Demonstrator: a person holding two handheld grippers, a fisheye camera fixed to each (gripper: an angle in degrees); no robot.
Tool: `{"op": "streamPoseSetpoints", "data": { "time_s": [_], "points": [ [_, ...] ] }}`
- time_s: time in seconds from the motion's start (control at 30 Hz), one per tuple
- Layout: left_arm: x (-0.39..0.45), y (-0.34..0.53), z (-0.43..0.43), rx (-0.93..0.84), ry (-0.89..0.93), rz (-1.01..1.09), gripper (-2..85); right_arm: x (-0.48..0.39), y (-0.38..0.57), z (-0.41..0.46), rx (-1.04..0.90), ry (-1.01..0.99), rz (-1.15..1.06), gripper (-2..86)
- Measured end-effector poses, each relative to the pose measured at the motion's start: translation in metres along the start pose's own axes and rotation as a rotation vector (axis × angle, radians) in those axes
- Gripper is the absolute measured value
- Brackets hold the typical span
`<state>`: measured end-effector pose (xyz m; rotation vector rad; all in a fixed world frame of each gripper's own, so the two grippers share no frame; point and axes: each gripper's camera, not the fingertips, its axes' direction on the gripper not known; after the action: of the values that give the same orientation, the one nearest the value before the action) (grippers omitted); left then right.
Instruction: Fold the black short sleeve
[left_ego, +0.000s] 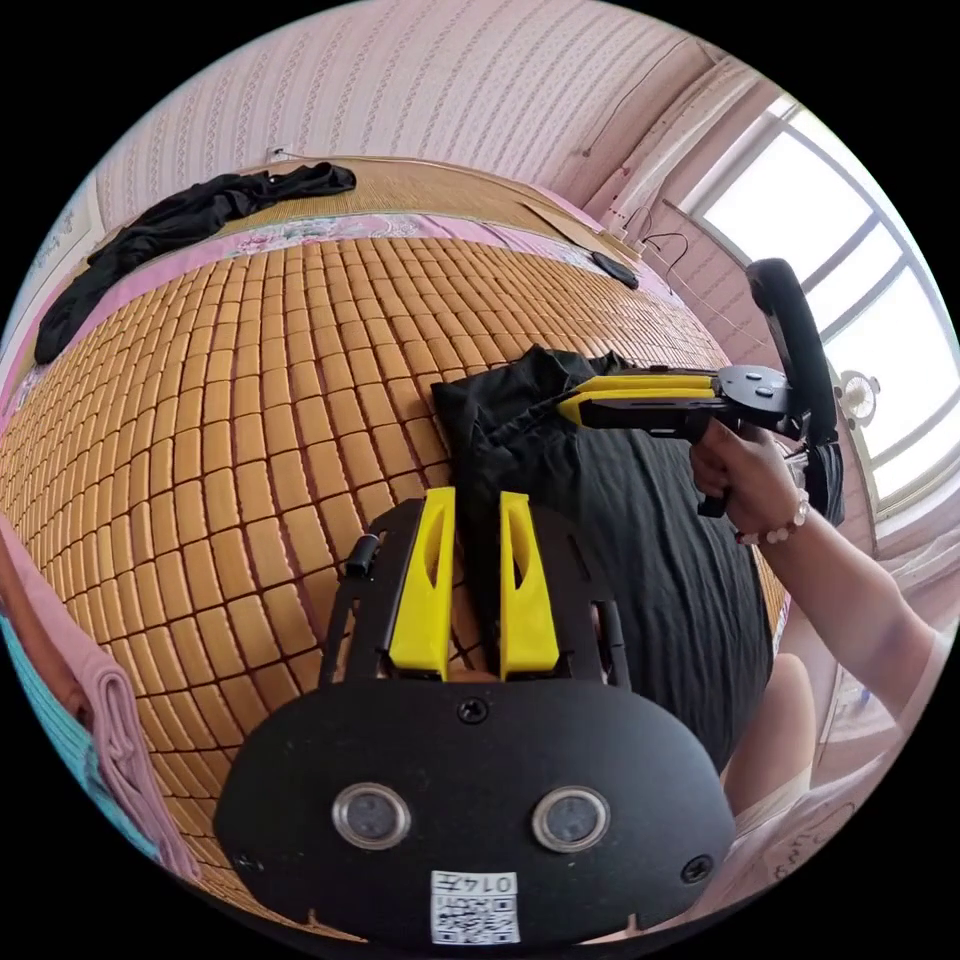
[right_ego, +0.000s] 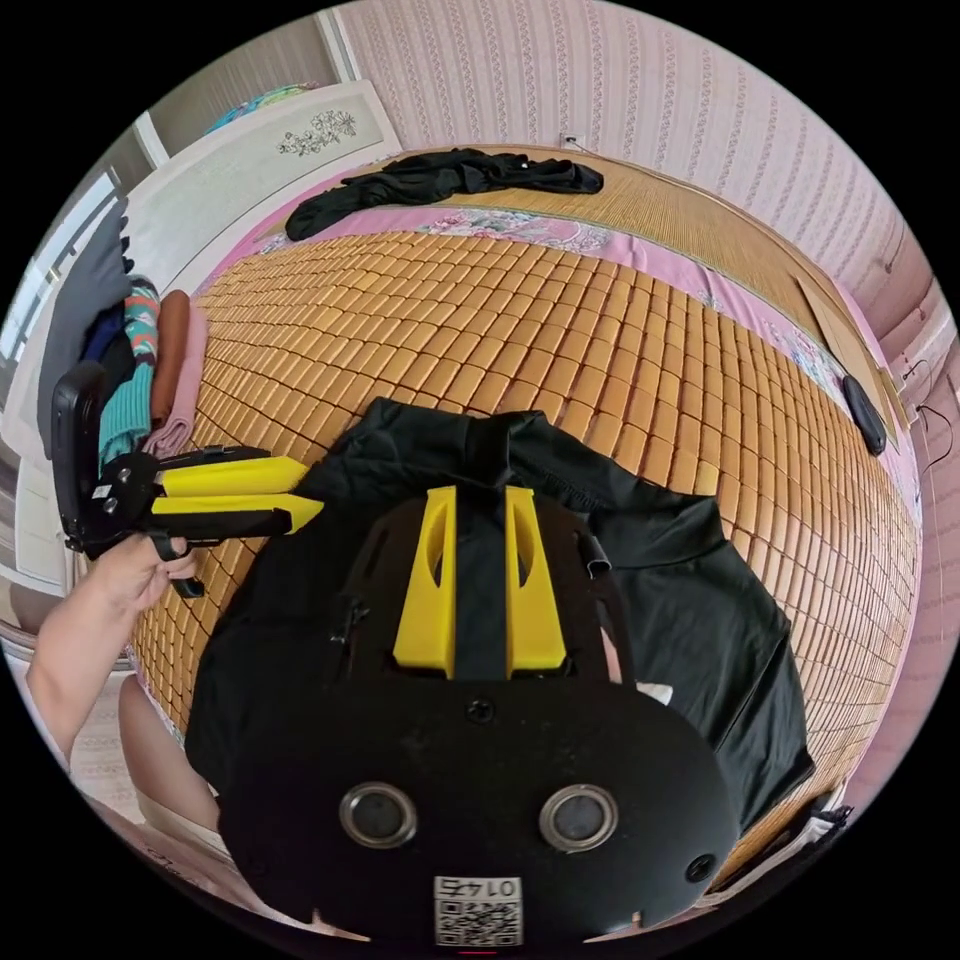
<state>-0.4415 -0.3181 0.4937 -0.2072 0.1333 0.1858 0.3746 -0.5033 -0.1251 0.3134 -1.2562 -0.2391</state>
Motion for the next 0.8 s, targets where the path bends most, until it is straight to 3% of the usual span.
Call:
{"op": "streamPoseSetpoints", "data": {
  "time_s": [0.3,0.43,0.63,0.8],
  "points": [
    [-0.005,0.046,-0.038,0.151,-0.027,-0.028,-0.2,-0.048,-0.017,-0.032,0.083,0.061,-0.197,-0.9],
    [-0.016,0.072,-0.055,0.241,-0.053,-0.057,-0.9,-0.091,-0.045,-0.044,0.141,-0.022,-0.292,-0.9],
    [-0.04,0.115,-0.081,0.3,-0.154,-0.168,-1.0,-0.168,-0.082,-0.032,0.144,-0.105,-0.468,-0.9],
    [-0.061,0.145,-0.081,0.251,-0.241,-0.246,-1.0,-0.226,-0.104,0.008,0.1,-0.093,-0.553,-0.9]
  ]
}}
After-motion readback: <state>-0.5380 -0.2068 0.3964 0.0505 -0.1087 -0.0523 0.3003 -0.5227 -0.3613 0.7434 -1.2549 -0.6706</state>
